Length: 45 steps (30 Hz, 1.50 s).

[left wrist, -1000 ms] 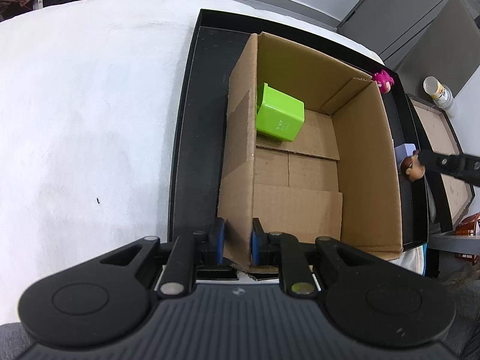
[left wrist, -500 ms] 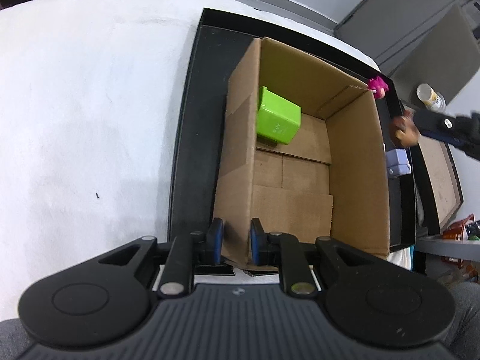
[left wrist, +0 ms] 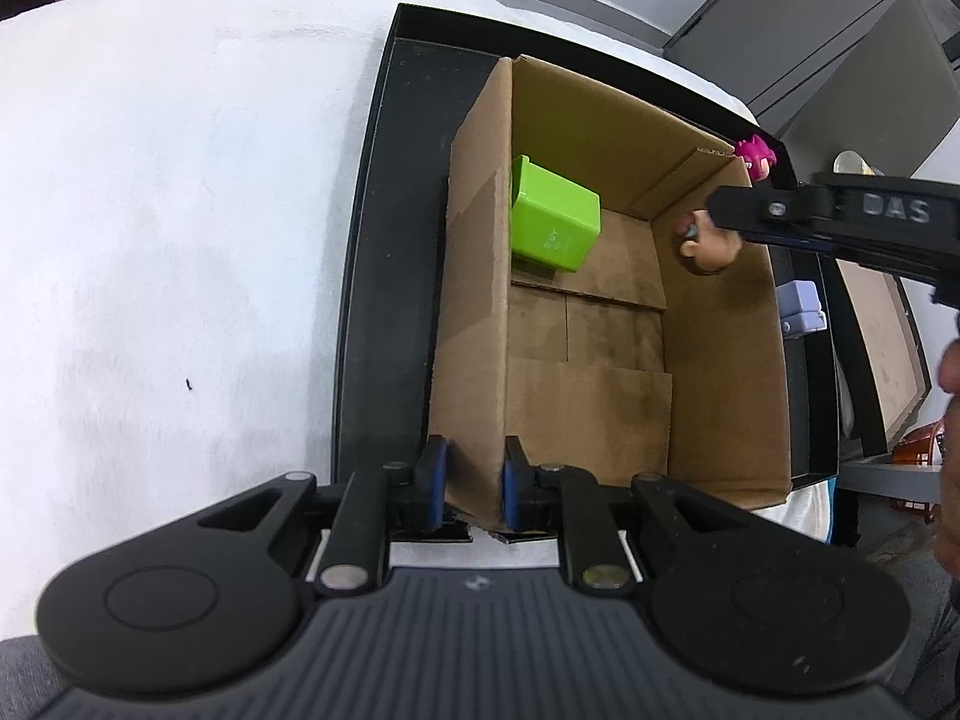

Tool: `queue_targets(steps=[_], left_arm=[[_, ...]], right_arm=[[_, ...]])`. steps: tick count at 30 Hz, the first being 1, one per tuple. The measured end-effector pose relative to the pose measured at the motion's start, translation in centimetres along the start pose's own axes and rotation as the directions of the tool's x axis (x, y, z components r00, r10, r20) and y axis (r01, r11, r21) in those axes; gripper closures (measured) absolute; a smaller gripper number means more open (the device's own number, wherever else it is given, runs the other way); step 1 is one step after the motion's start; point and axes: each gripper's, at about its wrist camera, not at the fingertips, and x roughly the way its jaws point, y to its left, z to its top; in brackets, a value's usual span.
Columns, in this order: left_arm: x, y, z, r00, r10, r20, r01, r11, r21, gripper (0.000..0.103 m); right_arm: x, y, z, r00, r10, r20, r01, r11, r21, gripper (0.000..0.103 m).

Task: Organize rigid objects
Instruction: 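Carry the doll head with the right tool into the box, then open the right tool to release the doll head beside the cube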

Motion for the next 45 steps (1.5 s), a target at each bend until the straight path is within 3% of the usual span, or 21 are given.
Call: queue_targets(steps=[19,28,45], left_arm=[[0.1,-0.1,-0.1,1.000,0.006,-0.002,-0.006,1.000,-0.011,0.086],[-0.1,-0.1,-0.1,1.000,0.010,-0.002,-0.010,1.000,-0.013,0.086],[0.0,-0.6,-0.2,1.000,0.028,-0.002,-0.028,1.000,-0.009,0.086]], right_arm=[[3.8,2.4,0.6,0.996,-0.088,-0.010,0.087,0.992,-0.086,0.078],[0.9,1.9,0.3,0.997,-0.075,0.024,0.078,0.991,-0.108,0.074],[-2.7,-3.9,-1.0,0.996,-0.082,0.047,0.085,0.994,-0.070,0.070]])
